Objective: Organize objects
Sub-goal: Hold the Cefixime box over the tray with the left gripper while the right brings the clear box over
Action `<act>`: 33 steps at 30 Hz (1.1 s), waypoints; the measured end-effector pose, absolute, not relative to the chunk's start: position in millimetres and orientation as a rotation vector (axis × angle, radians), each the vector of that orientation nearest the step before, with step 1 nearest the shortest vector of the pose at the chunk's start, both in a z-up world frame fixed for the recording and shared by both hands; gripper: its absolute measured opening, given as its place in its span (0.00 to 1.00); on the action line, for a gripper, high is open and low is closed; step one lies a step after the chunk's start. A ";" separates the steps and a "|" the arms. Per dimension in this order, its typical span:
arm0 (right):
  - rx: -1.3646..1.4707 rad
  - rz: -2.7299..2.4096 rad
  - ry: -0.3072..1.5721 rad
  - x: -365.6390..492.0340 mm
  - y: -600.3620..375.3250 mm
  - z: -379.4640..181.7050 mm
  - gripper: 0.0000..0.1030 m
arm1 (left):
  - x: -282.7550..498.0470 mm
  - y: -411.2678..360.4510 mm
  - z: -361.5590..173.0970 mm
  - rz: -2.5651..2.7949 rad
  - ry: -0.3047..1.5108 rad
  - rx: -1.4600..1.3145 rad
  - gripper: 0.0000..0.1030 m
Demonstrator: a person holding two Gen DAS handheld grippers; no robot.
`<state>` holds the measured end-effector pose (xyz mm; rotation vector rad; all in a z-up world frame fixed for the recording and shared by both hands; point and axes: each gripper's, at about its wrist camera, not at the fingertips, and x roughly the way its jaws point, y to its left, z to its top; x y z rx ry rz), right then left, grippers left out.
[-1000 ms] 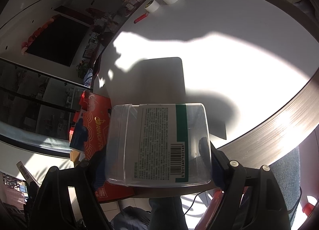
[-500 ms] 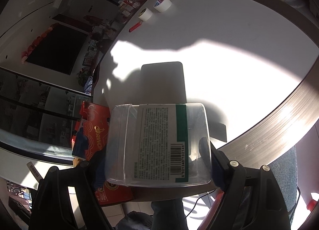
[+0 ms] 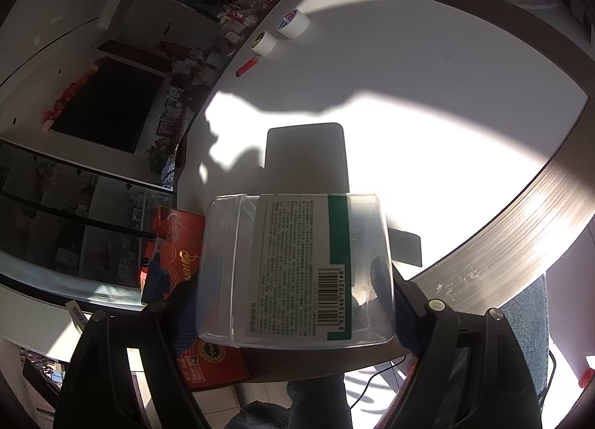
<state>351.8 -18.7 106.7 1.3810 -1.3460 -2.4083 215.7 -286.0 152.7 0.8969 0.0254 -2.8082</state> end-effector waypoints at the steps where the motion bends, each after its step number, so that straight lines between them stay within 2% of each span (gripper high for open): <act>1: 1.380 -2.408 -1.347 351.2 -18.4 106.6 0.80 | 214.5 -285.1 152.5 -2.807 0.018 0.900 0.77; 19: 1.353 -2.417 -1.325 345.3 -20.6 114.5 0.80 | 196.4 -280.1 150.4 -2.794 -0.053 0.920 0.77; 33: 1.381 -2.396 -1.295 345.9 -29.4 108.7 0.80 | 210.5 -306.2 139.9 -2.797 0.118 0.932 0.77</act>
